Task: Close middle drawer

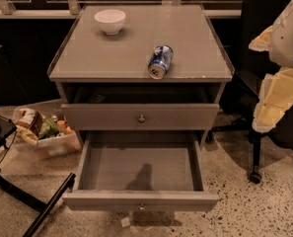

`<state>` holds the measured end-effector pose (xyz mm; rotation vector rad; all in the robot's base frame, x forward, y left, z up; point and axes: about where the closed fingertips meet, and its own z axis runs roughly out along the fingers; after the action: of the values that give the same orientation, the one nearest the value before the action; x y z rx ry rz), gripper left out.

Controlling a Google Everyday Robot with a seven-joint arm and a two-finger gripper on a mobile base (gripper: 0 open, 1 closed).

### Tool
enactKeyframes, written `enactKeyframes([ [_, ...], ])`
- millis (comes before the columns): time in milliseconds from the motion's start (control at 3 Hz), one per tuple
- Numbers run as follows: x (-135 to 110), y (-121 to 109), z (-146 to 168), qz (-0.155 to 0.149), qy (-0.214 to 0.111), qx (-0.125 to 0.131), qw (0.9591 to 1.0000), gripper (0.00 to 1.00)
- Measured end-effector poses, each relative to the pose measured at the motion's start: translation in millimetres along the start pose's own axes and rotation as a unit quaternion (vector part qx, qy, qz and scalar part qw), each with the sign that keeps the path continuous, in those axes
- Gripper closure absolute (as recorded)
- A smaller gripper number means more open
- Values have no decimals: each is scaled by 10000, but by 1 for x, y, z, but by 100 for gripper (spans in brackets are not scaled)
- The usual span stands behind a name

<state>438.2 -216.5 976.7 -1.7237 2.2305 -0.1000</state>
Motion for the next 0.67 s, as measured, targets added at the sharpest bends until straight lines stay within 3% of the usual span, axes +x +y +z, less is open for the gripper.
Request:
enactKeyframes([
  [667,-2,1,-1,-13,-88,30,10000,0],
])
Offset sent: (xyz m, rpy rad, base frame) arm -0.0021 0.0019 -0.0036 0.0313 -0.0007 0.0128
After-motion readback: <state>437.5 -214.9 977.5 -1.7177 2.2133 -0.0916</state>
